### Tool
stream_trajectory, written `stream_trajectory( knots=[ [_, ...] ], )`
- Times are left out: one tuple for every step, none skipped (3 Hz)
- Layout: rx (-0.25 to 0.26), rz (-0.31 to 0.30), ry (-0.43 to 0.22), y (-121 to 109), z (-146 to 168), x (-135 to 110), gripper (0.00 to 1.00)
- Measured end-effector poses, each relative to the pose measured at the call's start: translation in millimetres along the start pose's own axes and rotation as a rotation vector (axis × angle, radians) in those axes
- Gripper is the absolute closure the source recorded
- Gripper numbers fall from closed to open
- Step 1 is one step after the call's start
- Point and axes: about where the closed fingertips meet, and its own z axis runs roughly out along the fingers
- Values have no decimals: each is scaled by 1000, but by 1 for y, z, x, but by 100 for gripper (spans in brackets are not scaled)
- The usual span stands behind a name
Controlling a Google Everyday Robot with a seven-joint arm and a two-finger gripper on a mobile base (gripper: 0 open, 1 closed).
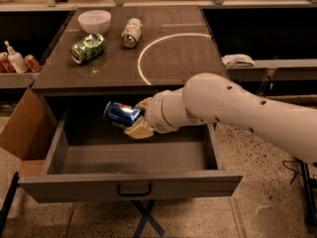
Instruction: Pick pepsi can from top drawer and place on counter
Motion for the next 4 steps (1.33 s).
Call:
stream_trajectory(
  knots=[
    [1, -15, -4, -18, -7, -11, 100],
    [22, -73, 13, -56, -27, -40, 100],
    [64, -123, 36, -105, -44, -73, 100],
    [94, -131, 50, -145, -48, -87, 100]
  ],
)
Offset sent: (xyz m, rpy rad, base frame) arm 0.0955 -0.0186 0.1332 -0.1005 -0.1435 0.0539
